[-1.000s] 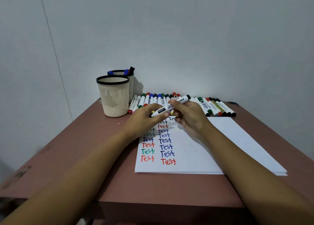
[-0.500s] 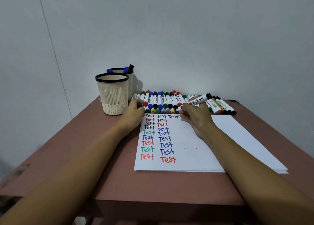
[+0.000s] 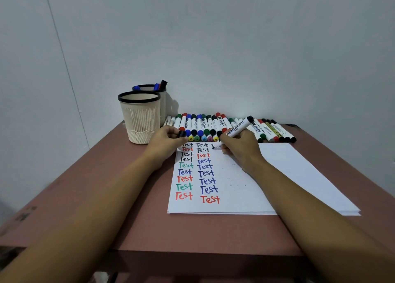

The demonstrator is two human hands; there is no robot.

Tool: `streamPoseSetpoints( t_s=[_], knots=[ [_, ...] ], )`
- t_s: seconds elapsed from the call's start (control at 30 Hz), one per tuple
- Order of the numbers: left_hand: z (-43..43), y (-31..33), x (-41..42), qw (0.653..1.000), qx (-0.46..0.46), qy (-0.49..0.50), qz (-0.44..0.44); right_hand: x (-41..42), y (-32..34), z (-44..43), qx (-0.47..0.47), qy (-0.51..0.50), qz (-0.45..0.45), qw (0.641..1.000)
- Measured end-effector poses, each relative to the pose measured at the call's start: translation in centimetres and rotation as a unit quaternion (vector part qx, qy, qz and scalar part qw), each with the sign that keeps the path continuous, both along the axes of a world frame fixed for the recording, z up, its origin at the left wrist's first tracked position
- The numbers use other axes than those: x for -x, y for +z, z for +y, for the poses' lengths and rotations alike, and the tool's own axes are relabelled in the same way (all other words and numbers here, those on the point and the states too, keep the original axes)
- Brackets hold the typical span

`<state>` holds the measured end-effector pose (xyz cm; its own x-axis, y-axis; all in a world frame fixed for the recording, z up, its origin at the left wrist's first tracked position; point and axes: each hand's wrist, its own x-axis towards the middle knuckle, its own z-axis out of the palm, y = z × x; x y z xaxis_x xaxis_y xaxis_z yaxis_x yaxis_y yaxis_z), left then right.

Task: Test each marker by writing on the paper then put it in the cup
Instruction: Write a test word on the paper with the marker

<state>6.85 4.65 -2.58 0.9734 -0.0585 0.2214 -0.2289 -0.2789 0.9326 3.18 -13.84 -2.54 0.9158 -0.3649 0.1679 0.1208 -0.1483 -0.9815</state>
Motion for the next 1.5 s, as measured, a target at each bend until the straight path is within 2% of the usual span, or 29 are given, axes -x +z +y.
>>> streamPoseSetpoints(
  t_s=[0.17,0.43,0.7,0.9,1.07,1.3,1.5],
  knots=[
    [0.07,-0.05,-0.16,1.0,-0.005,-0.005,0.0,-0.13,-0.13,0.15,0.024,-0.01,-0.002,1.0],
    [0.19,-0.16,-0.36,1.0,-0.021,-0.006,-0.002,-0.4,-0.15,-0.08,-0.02,-0.015,-0.011,1.0],
    [0.06,-0.07,-0.2,1.0,-0.028,-0.008,-0.009,-0.07,-0.13,0.11,0.032,0.003,-0.013,0.999],
    [0.08,-0.05,-0.2,0.999,-0.034,-0.007,-0.009,-0.22,-0.17,-0.27,-0.018,-0.02,-0.025,0.999],
    [0.11,-0.12,-0.14,0.999,-0.038,-0.007,-0.009,-0.39,-0.41,-0.14,0.013,-0.02,-0.024,0.999],
    [0.15,-0.15,-0.15,0.999,-0.038,-0.01,-0.009,-0.39,-0.31,-0.17,-0.009,-0.006,-0.016,1.0],
    [0.14,-0.06,-0.04,0.999,-0.04,-0.007,-0.009,-0.47,-0.41,-0.26,0.016,-0.05,-0.032,0.998]
  ],
)
